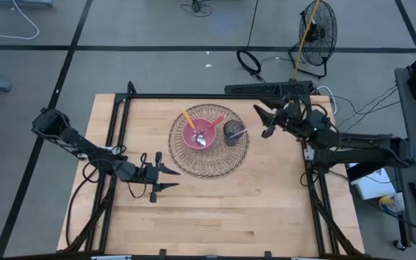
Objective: Pick & Place Utensil
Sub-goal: Return to Home Position
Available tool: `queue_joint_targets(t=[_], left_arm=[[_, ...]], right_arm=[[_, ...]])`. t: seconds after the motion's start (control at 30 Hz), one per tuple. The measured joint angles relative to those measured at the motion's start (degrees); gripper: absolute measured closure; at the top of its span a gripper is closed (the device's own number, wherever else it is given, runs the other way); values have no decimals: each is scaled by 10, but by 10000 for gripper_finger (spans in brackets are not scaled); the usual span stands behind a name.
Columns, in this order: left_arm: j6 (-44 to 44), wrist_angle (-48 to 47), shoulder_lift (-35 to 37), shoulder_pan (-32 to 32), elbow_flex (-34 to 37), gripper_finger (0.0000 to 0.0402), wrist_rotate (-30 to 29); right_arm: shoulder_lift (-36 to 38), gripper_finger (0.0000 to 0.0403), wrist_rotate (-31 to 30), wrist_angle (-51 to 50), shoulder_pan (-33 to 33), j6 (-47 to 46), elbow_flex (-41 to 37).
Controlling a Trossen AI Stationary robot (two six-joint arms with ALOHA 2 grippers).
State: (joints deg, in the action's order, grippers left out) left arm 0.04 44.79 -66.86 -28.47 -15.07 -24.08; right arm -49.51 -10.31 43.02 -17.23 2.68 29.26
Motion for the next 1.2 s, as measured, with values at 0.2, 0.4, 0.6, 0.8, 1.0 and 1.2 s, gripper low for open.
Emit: queue_joint_targets(t=[0.2,0.4,0.6,0.8,1.0,1.2], left_arm=[[-1,0,0,0,0,231,-17],[11,35,0,0,0,231,-21],[57,121,0,0,0,231,-99],[78,158,7,23,-5,231,-108],[41,24,6,89,-82,231,-2],[97,-100,11,132,-178,231,74]], right_arm=[[13,241,20,-68,2,4,36],[24,239,70,-77,23,15,50],[61,243,115,-133,57,12,52],[102,242,121,-252,110,13,52],[118,242,121,-303,179,30,52],[116,247,101,-332,258,69,42]])
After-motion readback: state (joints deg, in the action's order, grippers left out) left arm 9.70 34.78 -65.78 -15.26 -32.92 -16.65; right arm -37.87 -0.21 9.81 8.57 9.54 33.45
